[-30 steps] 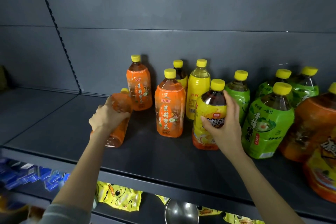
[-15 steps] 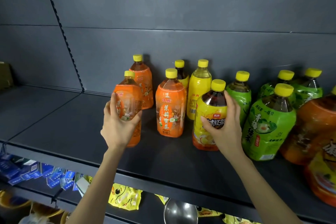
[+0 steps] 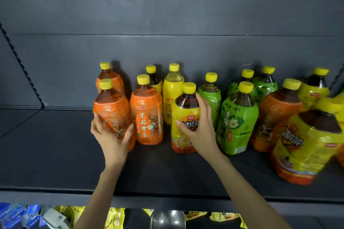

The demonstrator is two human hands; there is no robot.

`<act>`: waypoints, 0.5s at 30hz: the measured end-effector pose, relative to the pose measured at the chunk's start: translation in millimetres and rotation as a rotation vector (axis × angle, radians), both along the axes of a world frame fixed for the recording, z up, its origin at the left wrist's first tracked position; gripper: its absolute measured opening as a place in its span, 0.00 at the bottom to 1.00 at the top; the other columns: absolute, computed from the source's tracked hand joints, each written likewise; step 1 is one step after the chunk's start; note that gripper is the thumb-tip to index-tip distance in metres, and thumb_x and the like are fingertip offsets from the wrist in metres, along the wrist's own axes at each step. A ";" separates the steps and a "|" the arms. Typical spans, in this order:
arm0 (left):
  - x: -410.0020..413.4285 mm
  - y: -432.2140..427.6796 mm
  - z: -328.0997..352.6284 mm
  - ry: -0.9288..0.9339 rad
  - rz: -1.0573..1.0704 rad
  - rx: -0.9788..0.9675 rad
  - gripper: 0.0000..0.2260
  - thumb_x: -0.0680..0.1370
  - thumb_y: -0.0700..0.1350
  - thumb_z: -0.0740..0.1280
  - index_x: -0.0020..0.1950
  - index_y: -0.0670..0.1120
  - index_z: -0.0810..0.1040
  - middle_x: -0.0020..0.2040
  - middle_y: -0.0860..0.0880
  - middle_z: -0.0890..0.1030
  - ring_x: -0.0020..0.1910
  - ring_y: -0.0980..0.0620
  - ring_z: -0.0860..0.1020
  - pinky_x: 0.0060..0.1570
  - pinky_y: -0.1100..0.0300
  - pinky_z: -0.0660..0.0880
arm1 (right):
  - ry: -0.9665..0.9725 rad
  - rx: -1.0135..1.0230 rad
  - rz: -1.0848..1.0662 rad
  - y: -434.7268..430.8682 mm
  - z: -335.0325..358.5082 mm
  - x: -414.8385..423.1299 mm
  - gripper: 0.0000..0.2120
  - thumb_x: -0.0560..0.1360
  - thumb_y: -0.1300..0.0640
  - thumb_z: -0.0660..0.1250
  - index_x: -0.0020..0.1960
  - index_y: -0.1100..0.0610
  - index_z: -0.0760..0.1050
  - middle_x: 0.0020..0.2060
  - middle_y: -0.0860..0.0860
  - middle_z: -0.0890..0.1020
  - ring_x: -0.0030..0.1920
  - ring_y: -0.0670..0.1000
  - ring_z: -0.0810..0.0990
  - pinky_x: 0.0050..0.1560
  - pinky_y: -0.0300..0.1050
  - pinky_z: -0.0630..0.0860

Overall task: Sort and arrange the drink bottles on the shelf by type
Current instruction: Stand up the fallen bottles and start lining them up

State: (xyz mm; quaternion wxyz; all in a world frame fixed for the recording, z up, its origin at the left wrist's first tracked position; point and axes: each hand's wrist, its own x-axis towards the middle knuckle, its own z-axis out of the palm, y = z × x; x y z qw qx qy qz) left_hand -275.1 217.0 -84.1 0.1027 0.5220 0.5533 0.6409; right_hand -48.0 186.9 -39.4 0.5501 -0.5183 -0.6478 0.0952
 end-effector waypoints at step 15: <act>1.5 -28.5 -18.7 0.203 -0.018 -0.173 0.39 0.76 0.37 0.67 0.78 0.42 0.43 0.75 0.32 0.49 0.71 0.29 0.52 0.68 0.35 0.53 | -0.027 -0.354 0.032 -37.2 -29.4 29.9 0.30 0.80 0.46 0.57 0.77 0.47 0.49 0.75 0.46 0.60 0.74 0.46 0.59 0.71 0.50 0.64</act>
